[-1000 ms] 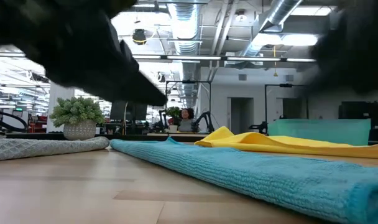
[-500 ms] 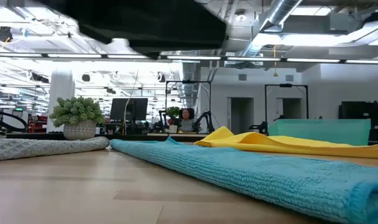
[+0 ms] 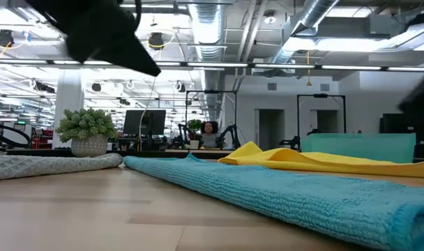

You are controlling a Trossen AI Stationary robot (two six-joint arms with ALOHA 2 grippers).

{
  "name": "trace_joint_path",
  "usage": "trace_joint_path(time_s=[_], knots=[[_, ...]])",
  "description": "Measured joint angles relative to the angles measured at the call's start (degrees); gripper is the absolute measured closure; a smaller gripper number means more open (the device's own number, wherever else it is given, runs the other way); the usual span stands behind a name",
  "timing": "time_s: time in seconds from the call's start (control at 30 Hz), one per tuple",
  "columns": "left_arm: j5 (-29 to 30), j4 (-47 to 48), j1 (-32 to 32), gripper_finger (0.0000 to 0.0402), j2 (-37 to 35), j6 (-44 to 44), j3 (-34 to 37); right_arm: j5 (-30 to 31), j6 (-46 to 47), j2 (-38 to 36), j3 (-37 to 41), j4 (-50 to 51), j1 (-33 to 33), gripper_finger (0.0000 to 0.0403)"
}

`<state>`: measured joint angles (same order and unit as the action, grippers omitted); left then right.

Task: Fold microfiber towels
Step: Fold the blue microfiber cloth

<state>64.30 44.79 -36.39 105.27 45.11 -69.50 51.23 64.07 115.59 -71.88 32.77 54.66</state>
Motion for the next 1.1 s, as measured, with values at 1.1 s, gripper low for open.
trace_joint_path(time_s=[1.1], knots=[[-46.7, -40.7, 40.3, 0.0401, -1.7, -36.2, 20.7, 0.1, -1.1, 0.0, 0.0, -3.0, -0.8, 0.0333]])
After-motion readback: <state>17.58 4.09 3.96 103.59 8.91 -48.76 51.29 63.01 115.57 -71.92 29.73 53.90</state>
